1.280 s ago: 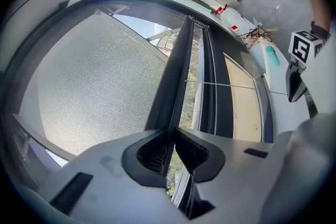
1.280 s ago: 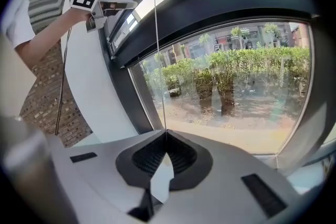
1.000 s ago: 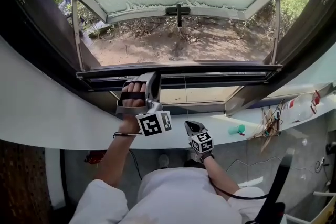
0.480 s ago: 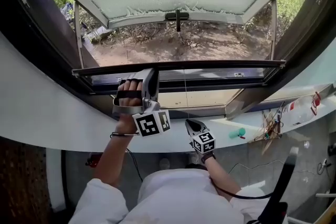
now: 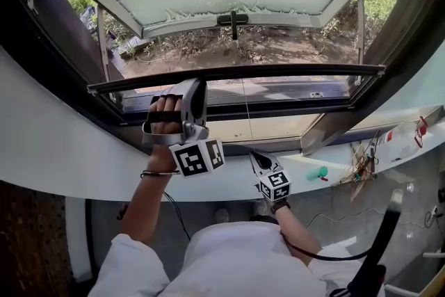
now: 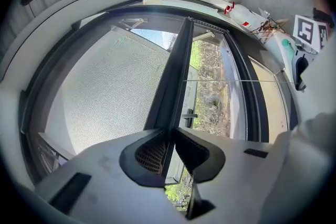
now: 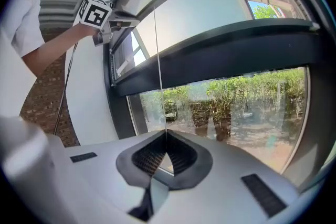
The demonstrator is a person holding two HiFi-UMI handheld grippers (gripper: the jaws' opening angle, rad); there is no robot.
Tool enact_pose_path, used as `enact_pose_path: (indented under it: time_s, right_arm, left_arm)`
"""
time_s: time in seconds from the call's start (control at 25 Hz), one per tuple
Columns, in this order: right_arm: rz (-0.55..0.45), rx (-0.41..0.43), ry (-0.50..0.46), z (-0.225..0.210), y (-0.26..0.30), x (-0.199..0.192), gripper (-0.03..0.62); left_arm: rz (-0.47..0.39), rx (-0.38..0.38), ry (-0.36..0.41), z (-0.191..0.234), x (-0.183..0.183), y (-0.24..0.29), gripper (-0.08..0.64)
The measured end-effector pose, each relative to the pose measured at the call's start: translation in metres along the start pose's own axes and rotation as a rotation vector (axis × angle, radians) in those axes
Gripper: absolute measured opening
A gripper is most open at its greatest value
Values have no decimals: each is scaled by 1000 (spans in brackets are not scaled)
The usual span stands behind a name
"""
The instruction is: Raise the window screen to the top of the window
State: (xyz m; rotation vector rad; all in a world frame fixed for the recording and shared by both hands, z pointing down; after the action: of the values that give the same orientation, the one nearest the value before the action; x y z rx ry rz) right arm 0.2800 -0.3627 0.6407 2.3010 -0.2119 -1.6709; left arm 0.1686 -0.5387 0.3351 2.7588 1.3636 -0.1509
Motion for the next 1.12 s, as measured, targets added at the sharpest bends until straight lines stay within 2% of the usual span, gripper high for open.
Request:
enact_pose_path:
  time_s: [0.36, 0.52, 0.84, 1.12]
  right_arm:
    - [-30, 7, -26, 14, -2, 23, -11]
    - [-58, 5, -6, 17, -8, 30, -11]
    - [-132, 19, -26, 23, -11, 51, -11]
    - [-162, 35, -54, 30, -17, 62, -9]
  left_arm:
    - [0, 53, 3, 23, 3, 0, 46]
    - [4, 72, 37, 30, 4, 3, 46]
    - [-2, 137, 88, 52, 3, 5, 46]
    - [3, 168, 82, 64, 7, 3, 46]
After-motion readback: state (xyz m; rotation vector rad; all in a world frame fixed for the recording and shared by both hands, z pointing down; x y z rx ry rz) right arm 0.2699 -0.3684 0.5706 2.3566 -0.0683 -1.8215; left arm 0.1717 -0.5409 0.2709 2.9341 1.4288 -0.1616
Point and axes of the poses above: the fingertips, and each gripper's own axes: y forward along the fingers, z to its left, x out of its top, the point moved 10 cm from there along -y, backward along the fingers, and after that the axes turned 9 degrees about y, right-handed, at the moved point
